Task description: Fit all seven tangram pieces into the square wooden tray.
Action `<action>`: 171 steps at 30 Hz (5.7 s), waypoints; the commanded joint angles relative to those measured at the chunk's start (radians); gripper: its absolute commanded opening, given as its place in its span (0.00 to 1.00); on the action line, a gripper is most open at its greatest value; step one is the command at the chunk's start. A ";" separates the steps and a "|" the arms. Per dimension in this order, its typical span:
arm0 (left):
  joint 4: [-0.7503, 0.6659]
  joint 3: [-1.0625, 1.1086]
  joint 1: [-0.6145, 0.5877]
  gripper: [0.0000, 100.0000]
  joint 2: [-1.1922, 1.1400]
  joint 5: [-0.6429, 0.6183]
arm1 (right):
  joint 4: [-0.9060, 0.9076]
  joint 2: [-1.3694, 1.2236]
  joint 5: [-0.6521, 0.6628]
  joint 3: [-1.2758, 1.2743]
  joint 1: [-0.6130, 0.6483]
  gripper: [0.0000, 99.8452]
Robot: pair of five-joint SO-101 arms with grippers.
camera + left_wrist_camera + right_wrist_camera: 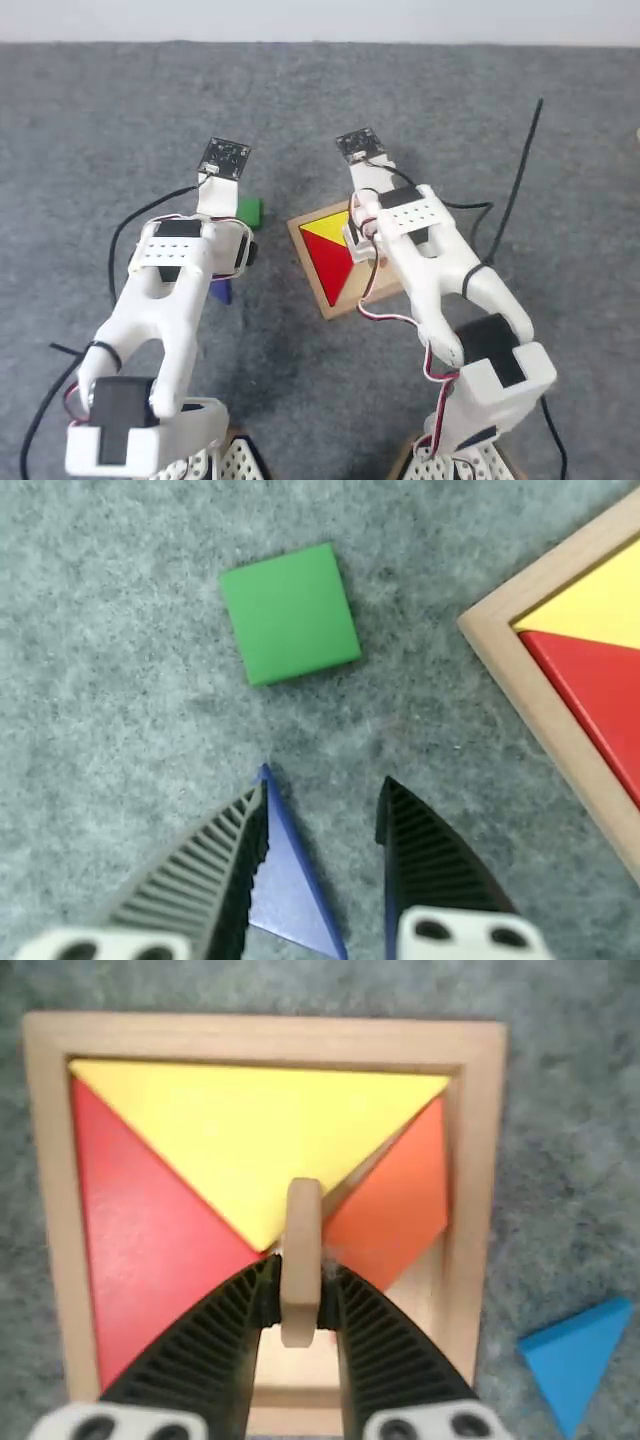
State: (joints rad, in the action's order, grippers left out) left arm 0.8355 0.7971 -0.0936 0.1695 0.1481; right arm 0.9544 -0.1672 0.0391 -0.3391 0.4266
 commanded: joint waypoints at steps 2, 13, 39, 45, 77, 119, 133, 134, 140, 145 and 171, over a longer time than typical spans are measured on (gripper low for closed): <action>-0.020 -0.010 -0.005 0.17 0.046 0.009 | 0.056 0.010 -0.009 0.094 0.033 0.01; -0.020 -0.010 -0.005 0.17 0.046 0.011 | 0.056 0.007 -0.009 0.092 0.039 0.01; -0.020 -0.010 -0.002 0.17 0.046 0.011 | 0.058 0.008 0.034 0.092 0.242 0.18; -0.020 -0.010 -0.002 0.17 0.046 0.011 | 0.071 0.010 0.034 0.095 0.251 0.18; -0.040 0.005 0.003 0.17 0.046 0.011 | 0.088 0.008 0.071 0.061 0.033 0.18; -0.040 0.005 0.003 0.17 0.046 0.011 | 0.081 0.139 0.160 0.018 -0.050 0.18; -0.038 0.005 0.003 0.17 0.046 0.011 | -0.045 0.031 0.157 -0.046 0.005 0.18; -0.038 0.005 0.003 0.17 0.046 0.011 | -0.038 0.019 0.158 -0.028 0.005 0.18; -0.038 0.005 0.003 0.17 0.046 0.011 | -0.021 0.018 0.153 0.031 0.007 0.18; -0.038 0.005 0.003 0.17 0.046 0.011 | -0.024 0.096 0.150 0.026 -0.033 0.18; -0.035 0.007 0.003 0.17 0.046 0.011 | 0.050 -0.298 0.130 0.359 -0.119 0.18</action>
State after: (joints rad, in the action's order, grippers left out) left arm 0.8170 0.8124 -0.0921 0.1695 0.1481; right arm 0.9973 -0.4388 0.1803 -0.0276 0.3299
